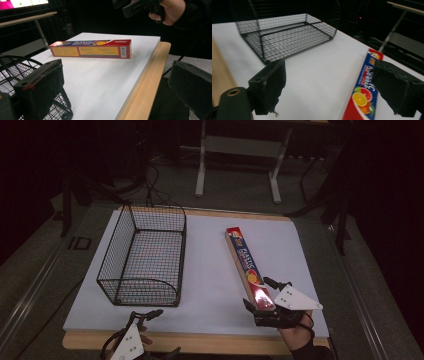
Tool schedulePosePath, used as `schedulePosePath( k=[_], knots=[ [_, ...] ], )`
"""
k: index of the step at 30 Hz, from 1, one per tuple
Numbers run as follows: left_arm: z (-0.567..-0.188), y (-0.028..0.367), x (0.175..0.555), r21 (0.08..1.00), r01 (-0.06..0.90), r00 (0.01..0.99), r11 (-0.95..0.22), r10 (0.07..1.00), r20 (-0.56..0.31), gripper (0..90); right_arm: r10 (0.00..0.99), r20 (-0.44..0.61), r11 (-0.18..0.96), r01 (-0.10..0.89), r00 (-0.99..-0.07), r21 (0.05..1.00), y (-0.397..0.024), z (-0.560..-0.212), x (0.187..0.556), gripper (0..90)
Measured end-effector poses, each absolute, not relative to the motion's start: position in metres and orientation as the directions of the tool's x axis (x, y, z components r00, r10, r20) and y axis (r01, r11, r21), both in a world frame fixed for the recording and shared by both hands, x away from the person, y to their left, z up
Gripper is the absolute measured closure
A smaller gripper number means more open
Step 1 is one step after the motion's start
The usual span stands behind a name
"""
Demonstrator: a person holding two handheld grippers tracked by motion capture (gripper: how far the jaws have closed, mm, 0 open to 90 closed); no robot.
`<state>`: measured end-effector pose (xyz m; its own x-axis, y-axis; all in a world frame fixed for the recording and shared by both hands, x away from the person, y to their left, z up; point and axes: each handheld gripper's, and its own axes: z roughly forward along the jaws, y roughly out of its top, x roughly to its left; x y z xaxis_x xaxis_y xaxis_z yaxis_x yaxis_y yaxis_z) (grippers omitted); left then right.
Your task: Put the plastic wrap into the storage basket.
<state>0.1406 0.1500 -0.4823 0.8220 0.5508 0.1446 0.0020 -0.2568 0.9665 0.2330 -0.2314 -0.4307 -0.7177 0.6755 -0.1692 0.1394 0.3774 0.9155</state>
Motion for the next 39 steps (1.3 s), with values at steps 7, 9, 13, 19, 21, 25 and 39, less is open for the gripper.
schedulePosePath(
  k=[7,9,13,19,21,25,39],
  knots=[
    [-0.482,0.150,0.141,0.967,0.003,0.824,-0.256,0.549,0.143,0.6,0.679,-0.177,0.384,0.139,-0.712,0.913,-0.224,-0.425,0.252,13.0],
    [-0.482,0.150,0.140,0.968,-0.001,0.823,-0.251,0.549,0.143,0.6,0.687,-0.179,0.394,0.154,-0.704,0.906,-0.221,-0.424,0.261,12.9],
    [-0.481,0.151,0.141,0.968,-0.003,0.822,-0.250,0.550,0.145,0.6,0.696,-0.180,0.409,0.177,-0.695,0.895,-0.217,-0.425,0.273,12.9],
    [-0.481,0.151,0.141,0.968,-0.004,0.822,-0.252,0.550,0.147,0.6,0.711,-0.165,0.421,0.225,-0.684,0.879,-0.216,-0.428,0.290,12.9],
    [-0.481,0.151,0.141,0.968,-0.004,0.823,-0.253,0.549,0.147,0.6,0.713,-0.163,0.429,0.240,-0.682,0.871,-0.216,-0.430,0.297,12.9],
    [-0.480,0.151,0.141,0.970,-0.002,0.825,-0.245,0.548,0.140,0.6,0.730,-0.154,0.436,0.281,-0.665,0.855,-0.216,-0.433,0.310,12.3],
    [-0.480,0.152,0.141,0.970,-0.001,0.830,-0.241,0.541,0.135,0.5,0.781,-0.082,0.435,0.445,-0.619,0.783,-0.211,-0.443,0.351,9.4]
  ],
)
